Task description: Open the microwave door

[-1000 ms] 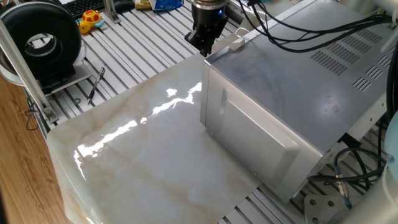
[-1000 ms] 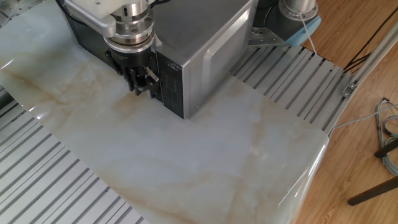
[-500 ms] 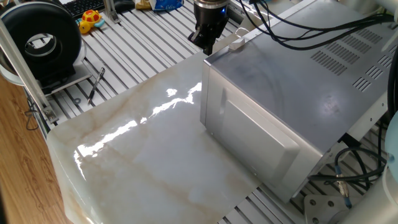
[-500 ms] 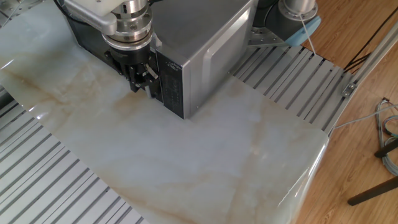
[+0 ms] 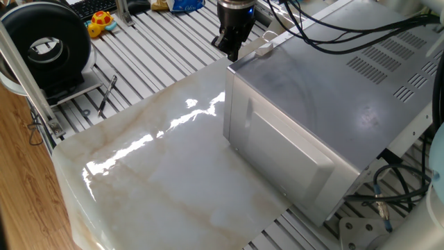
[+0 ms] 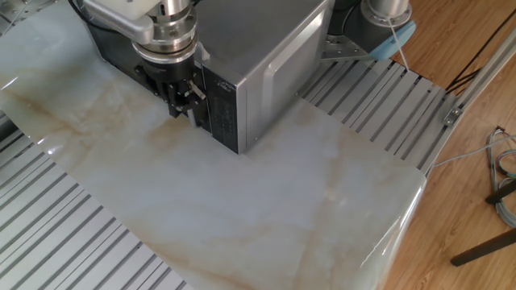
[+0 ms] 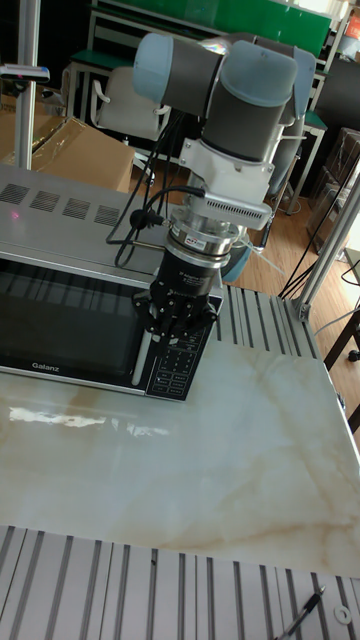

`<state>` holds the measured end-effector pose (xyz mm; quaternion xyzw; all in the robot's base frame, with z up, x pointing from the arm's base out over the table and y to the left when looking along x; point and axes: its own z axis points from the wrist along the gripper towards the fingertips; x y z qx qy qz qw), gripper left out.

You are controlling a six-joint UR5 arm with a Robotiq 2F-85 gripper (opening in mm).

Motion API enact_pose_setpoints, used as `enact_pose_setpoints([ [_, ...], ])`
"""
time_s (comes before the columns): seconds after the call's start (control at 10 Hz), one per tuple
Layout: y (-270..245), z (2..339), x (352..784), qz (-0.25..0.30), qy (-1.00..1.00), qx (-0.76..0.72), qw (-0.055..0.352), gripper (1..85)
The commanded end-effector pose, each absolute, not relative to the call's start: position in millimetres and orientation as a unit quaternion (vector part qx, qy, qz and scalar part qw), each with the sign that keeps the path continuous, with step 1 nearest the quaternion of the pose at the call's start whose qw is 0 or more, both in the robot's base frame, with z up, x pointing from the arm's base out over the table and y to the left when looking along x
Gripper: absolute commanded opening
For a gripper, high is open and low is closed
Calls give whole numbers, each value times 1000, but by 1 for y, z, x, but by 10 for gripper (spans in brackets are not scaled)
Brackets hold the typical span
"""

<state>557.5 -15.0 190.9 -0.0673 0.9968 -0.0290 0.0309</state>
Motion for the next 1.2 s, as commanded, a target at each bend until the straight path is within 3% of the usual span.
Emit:
enact_pose_setpoints([
  [0.0, 10, 192, 561, 23, 999, -24, 39, 10],
  [0.5, 12, 178, 571, 20, 997, -73, 33, 10],
  [1.1, 13, 202, 555, 11, 997, -75, 28, 10],
])
